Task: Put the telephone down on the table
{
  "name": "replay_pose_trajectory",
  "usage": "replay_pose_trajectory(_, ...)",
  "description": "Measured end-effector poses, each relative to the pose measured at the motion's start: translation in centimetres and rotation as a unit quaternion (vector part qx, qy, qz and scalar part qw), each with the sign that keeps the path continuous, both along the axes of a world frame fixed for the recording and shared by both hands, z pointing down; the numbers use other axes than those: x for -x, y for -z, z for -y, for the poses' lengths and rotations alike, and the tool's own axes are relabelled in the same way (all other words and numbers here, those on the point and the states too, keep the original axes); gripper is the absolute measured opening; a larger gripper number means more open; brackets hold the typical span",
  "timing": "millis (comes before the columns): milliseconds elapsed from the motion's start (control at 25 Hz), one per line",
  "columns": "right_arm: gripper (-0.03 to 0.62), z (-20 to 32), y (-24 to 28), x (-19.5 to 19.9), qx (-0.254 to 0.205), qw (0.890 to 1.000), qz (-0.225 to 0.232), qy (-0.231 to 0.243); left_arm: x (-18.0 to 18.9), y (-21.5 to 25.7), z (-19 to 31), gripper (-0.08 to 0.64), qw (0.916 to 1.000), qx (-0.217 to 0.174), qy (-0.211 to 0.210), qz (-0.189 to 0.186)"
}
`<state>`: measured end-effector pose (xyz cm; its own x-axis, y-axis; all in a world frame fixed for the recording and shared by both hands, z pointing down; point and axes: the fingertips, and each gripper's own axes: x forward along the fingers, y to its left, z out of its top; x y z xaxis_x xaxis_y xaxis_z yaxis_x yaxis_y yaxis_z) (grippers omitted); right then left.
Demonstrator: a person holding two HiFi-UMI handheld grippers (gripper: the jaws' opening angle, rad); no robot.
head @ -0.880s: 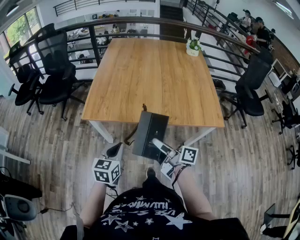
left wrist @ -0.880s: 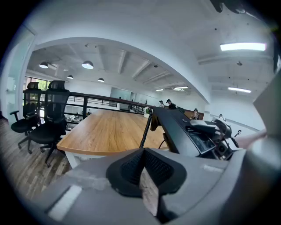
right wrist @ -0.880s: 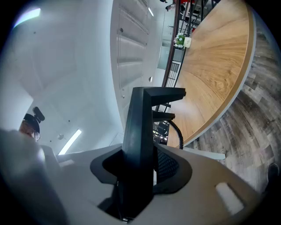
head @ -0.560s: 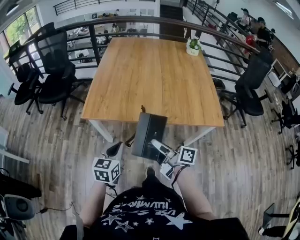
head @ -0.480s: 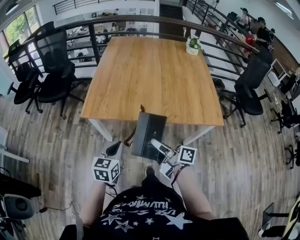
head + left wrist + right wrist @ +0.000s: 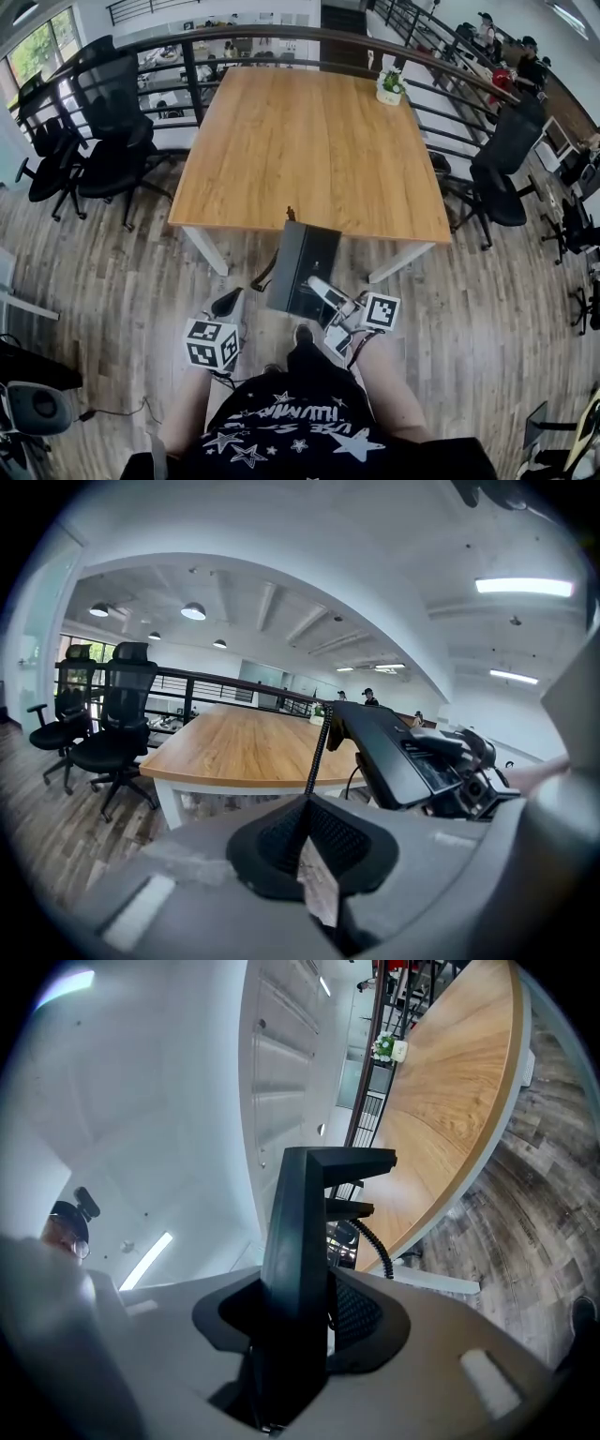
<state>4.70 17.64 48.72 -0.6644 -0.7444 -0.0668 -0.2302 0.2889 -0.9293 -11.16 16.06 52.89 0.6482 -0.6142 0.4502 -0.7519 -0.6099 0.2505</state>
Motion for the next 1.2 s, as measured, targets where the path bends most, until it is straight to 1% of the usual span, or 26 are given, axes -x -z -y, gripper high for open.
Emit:
replay_pose_trajectory(160, 0.17, -0.2, 0.1, 0.7, -0.002, 1.0, -0.003, -0.005, 1.5, -0.2, -0.2, 0.0, 1.0, 0.0, -0.003, 0.002)
replay_pose_trajectory(320, 0.17, 0.3, -0.4, 1.4, 0.004, 1.0, -0.006, 0.002, 2.5, -0.5, 0.6, 0.0, 1.0, 0.007, 0.007, -0.001)
replay_pose_trajectory(560, 0.17, 4.2, -0.7, 1.8, 0.0, 1.0, -0.004, 0.021, 2.4, -0.8, 3.2, 0.0, 0.9998, 0.007, 0.016, 0.002)
replay_pose_trajectory(680, 0.17, 7.0, -0.6, 1.8, -0.005, 1.0, 0.001, 0.03, 2.4, -0.6, 5.6, 0.0, 0.9997, 0.003, 0.023, 0.004)
replay_pose_trajectory(840, 0.17, 11.4, 0.1, 1.4, -0.013, 0.999, 0.015, 0.041, 2.1, -0.2, 9.9, 0.0, 0.9992, -0.003, 0.038, 0.006)
replay_pose_trajectory(1080, 0.171, 17.8, -0.3, -0.8, -0.014, 0.998, 0.016, 0.063, -0.9, 0.0, 16.3, 0.0, 0.9987, -0.009, 0.05, 0.009)
replay_pose_trajectory(1200, 0.17, 20.3, -0.6, -1.7, -0.009, 0.997, 0.02, 0.072, -2.2, -0.2, 18.7, 0.0, 0.9984, -0.007, 0.055, 0.011)
